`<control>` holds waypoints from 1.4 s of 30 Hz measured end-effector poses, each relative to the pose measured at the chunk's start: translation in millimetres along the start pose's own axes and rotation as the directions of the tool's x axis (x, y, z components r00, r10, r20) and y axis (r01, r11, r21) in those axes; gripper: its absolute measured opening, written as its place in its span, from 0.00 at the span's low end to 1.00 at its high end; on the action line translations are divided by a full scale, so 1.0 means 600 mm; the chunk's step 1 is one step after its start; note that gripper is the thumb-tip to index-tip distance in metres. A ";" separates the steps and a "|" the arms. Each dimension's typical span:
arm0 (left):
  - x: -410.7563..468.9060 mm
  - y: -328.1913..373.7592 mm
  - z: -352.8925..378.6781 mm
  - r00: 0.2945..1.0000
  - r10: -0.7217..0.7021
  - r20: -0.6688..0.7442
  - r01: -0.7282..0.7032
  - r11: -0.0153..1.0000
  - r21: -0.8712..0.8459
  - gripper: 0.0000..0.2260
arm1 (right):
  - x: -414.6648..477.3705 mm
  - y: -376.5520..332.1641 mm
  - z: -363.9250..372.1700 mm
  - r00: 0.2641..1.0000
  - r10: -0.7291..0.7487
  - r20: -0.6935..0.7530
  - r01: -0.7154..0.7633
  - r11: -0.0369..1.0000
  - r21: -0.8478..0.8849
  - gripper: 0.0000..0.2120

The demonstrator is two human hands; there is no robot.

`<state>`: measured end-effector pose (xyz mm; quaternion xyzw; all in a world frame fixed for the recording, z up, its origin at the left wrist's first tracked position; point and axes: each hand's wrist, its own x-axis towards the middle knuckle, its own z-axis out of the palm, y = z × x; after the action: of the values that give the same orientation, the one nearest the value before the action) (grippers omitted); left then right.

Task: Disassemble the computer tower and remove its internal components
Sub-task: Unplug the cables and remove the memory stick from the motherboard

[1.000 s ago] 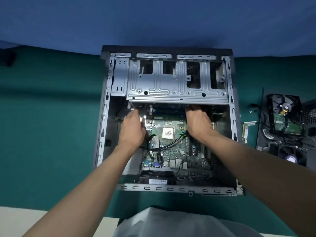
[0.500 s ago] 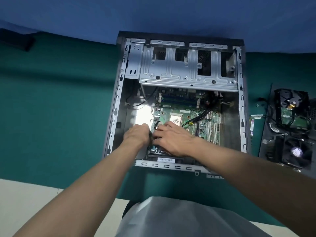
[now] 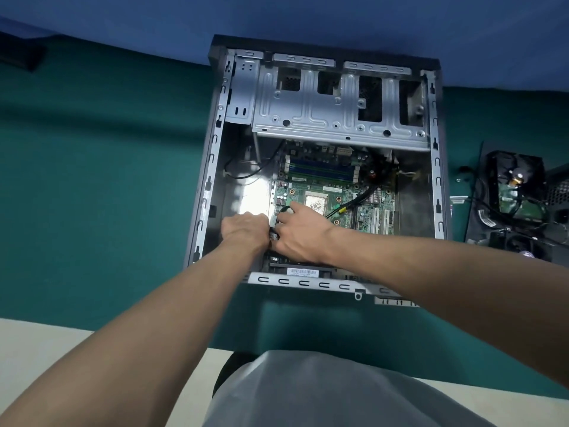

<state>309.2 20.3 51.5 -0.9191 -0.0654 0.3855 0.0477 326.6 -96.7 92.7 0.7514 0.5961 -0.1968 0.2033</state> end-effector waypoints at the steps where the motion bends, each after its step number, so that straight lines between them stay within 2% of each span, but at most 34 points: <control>1: 0.000 0.000 0.000 1.000 0.001 -0.001 -0.001 1.000 0.003 0.11 | -0.002 0.000 0.002 1.000 -0.017 -0.011 0.017 1.000 -0.003 0.13; 3: -0.001 0.001 -0.001 1.000 0.010 -0.006 -0.010 1.000 -0.005 0.11 | -0.005 -0.002 0.004 0.999 -0.031 -0.043 0.031 1.000 -0.003 0.13; 6: -0.002 0.000 -0.003 1.000 0.001 0.005 0.000 1.000 -0.021 0.10 | 0.000 -0.002 0.006 0.997 0.018 -0.078 -0.022 0.998 -0.052 0.17; 10: -0.005 -0.002 -0.005 0.996 -0.031 0.083 0.032 0.999 -0.005 0.06 | 0.011 -0.001 0.003 0.997 0.079 0.018 -0.078 0.995 -0.067 0.21; 14: -0.006 0.000 -0.010 0.987 -0.025 0.157 0.027 1.000 -0.009 0.02 | 0.027 -0.007 -0.013 0.953 0.212 0.216 -0.248 0.956 0.155 0.20; 17: -0.005 0.002 -0.009 0.985 -0.025 0.173 0.028 0.999 -0.017 0.03 | 0.019 -0.007 -0.015 0.914 0.264 0.307 -0.380 0.821 0.425 0.17; 22: -0.003 -0.002 -0.009 0.993 -0.030 0.117 0.044 0.992 -0.121 0.07 | -0.008 0.009 -0.023 0.935 0.308 0.179 -0.354 0.748 0.562 0.09; 25: -0.007 -0.007 -0.013 0.998 -0.057 0.034 0.063 0.972 -0.225 0.08 | -0.046 0.020 -0.027 0.930 0.346 0.126 -0.313 0.561 0.767 0.08; 28: -0.013 -0.007 -0.018 0.994 -0.086 -0.074 0.049 0.915 -0.400 0.11 | -0.100 0.030 -0.029 0.909 0.410 0.070 -0.199 0.280 0.939 0.04; 30: -0.016 -0.003 -0.021 0.991 -0.063 -0.120 -0.003 0.875 -0.484 0.13 | -0.136 0.038 -0.029 0.875 0.481 0.062 -0.110 0.071 0.991 0.03; 32: -0.019 0.009 -0.025 0.991 0.027 -0.128 -0.094 0.834 -0.544 0.12 | -0.166 0.046 -0.027 0.801 0.595 0.067 -0.024 -0.080 0.996 0.03; 34: -0.027 0.024 -0.039 0.976 0.152 -0.155 -0.217 0.707 -0.673 0.10 | -0.189 0.052 -0.020 0.704 0.709 0.050 0.023 -0.094 0.995 0.03; 36: -0.042 0.047 -0.066 0.937 0.288 -0.200 -0.313 0.434 -0.845 0.14 | -0.203 0.054 -0.010 0.640 0.768 0.026 0.018 -0.049 0.999 0.02; 37: -0.052 0.060 -0.082 0.915 0.346 -0.205 -0.306 0.267 -0.914 0.14 | -0.208 0.053 -0.004 0.626 0.780 0.018 -0.012 -0.013 1.000 0.02; 39: -0.071 0.081 -0.115 0.881 0.441 -0.173 -0.154 -0.077 -0.985 0.09 | -0.214 0.051 0.005 0.606 0.796 -0.006 -0.100 0.084 0.991 0.01; 40: -0.080 0.089 -0.129 0.860 0.483 -0.163 -0.064 -0.215 -0.974 0.09 | -0.216 0.051 0.009 0.600 0.800 -0.020 -0.129 0.121 0.984 0.01; 41: -0.087 0.094 -0.142 0.844 0.512 -0.157 0.005 -0.301 -0.953 0.11 | -0.218 0.050 0.013 0.597 0.802 -0.030 -0.143 0.143 0.979 0.02; 42: -0.094 0.099 -0.152 0.837 0.526 -0.150 0.050 -0.346 -0.937 0.12 | -0.222 0.050 0.016 0.600 0.799 -0.032 -0.155 0.155 0.976 0.04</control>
<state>340.2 -50.5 146.3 -0.4802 -0.1470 0.3352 -0.7971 327.1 -216.5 158.4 0.9000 0.1134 -0.1808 -0.3801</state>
